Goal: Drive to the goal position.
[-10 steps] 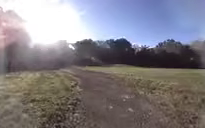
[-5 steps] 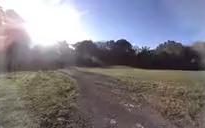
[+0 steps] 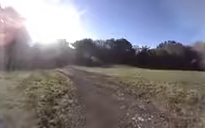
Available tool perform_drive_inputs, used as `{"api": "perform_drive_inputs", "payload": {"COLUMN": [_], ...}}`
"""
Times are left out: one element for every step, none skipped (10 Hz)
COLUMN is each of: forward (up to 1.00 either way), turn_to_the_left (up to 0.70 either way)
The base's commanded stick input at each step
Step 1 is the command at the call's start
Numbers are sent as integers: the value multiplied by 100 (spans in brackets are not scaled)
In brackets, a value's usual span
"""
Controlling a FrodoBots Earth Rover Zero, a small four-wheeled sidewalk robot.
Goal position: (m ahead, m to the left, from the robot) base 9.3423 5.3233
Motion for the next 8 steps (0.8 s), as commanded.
{"api": "perform_drive_inputs", "payload": {"forward": [70,70,70,70,70,70,70,70], "turn_to_the_left": [0,0,0,0,0,0,0,0]}}
